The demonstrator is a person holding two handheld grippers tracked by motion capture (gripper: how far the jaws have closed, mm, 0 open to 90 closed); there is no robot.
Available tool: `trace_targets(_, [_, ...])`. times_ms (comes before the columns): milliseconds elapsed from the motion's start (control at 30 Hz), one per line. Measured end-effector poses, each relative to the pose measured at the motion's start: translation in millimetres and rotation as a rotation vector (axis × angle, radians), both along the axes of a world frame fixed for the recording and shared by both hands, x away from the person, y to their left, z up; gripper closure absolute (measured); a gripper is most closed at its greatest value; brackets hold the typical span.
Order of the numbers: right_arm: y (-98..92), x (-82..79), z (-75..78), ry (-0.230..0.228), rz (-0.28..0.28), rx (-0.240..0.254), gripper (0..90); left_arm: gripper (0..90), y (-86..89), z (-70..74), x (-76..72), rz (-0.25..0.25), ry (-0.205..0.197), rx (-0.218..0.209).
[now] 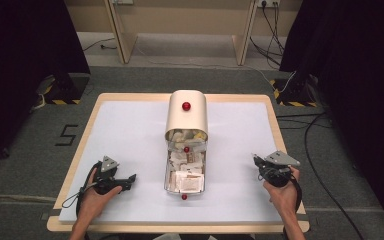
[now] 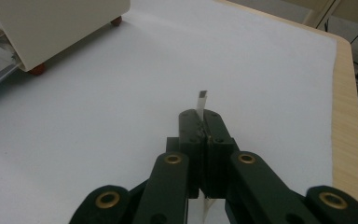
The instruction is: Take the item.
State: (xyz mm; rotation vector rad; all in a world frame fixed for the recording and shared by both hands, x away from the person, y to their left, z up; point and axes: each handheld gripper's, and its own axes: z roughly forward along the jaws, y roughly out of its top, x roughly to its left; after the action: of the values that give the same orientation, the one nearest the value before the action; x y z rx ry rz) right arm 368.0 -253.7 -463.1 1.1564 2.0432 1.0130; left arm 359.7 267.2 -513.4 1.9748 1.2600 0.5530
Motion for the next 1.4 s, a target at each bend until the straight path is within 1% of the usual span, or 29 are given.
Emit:
trace_targets(300, [0.2, 2.6, -3.6, 0.007, 0.000, 0.003, 88.7, 14.0, -0.1, 0.0, 0.0, 0.000, 0.000, 0.000])
trace_targets(667, [5.4, 7.0, -10.2, 0.019, 0.011, 0.000, 88.4, 14.0, -0.2, 0.0, 0.0, 0.000, -0.001, 0.000])
trace_targets(800, [5.1, 9.5, -13.7, 0.030, 0.007, -0.003, 86.9, 14.0, -0.2, 0.0, -0.1, 0.000, -0.001, 0.000])
trace_targets(933, [3.7, 10.2, -15.5, 0.036, -0.001, 0.010, 84.6, 14.0, -0.1, 0.0, -0.1, 0.000, 0.000, 0.000])
trace_targets(967, [3.7, 10.0, -15.5, 0.034, -0.001, 0.011, 83.5, 14.0, -0.1, 0.0, -0.1, 0.000, 0.000, 0.000])
trace_targets(1000, [3.9, 9.6, -15.2, 0.035, -0.002, 0.013, 79.8, 14.0, -0.1, 0.0, -0.1, 0.000, 0.000, 0.000])
trace_targets(1033, [3.9, 9.6, -15.2, 0.035, -0.002, 0.013, 79.8, 14.0, -0.1, 0.0, -0.1, 0.000, -0.001, 0.000])
trace_targets(1067, [4.0, 9.5, -15.2, 0.034, -0.004, 0.016, 77.2, 14.0, -0.1, 0.0, -0.1, 0.000, 0.000, 0.000])
trace_targets(1100, [4.0, 9.4, -15.2, 0.034, -0.007, 0.020, 73.6, 14.0, -0.1, 0.0, -0.1, 0.000, 0.000, 0.000])
trace_targets(1133, [3.9, 9.0, -15.0, 0.032, -0.013, 0.026, 68.0, 14.0, -0.1, 0.0, -0.1, 0.000, 0.000, 0.000])
trace_targets(1200, [3.9, 8.9, -15.0, 0.030, -0.013, 0.029, 66.4, 14.0, -0.1, 0.0, -0.1, 0.000, -0.001, -0.001])
trace_targets(1400, [2.8, 6.7, -12.3, 0.032, -0.033, 0.071, 51.6, 14.0, -0.1, 0.0, -0.1, 0.000, -0.001, -0.001])
